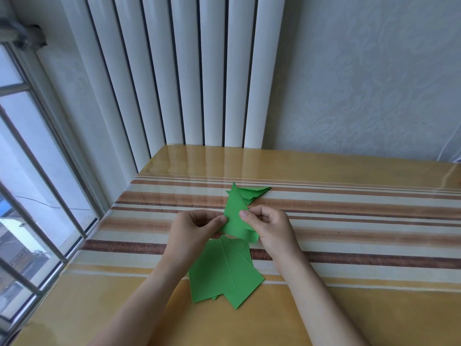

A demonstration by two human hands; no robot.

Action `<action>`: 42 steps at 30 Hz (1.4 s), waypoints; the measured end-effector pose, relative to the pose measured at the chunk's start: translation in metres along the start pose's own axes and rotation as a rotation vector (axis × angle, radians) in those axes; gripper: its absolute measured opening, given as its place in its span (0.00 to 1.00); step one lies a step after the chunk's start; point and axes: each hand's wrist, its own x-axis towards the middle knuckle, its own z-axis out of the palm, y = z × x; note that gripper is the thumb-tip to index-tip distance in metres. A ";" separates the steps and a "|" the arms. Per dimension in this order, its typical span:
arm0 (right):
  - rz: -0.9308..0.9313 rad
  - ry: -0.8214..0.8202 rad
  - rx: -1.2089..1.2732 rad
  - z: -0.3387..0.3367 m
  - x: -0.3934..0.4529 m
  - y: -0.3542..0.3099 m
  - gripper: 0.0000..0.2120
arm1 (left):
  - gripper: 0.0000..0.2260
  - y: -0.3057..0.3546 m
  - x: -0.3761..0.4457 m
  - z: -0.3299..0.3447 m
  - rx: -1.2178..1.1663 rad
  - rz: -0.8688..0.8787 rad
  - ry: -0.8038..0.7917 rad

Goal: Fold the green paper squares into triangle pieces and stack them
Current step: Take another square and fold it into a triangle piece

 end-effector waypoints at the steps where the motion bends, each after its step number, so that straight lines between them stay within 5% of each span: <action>1: -0.011 0.010 -0.013 0.000 0.000 0.000 0.07 | 0.03 -0.001 0.000 0.000 0.040 0.020 0.005; 6: -0.040 0.014 -0.071 0.001 0.000 0.000 0.07 | 0.03 -0.001 0.000 0.000 0.074 0.036 0.016; 17: 0.051 -0.093 -0.053 0.002 -0.004 -0.003 0.06 | 0.05 -0.001 0.005 -0.005 -0.259 -0.186 0.055; 42: 0.074 -0.182 -0.104 0.001 -0.005 -0.006 0.06 | 0.11 -0.002 0.010 -0.007 -0.327 -0.141 0.079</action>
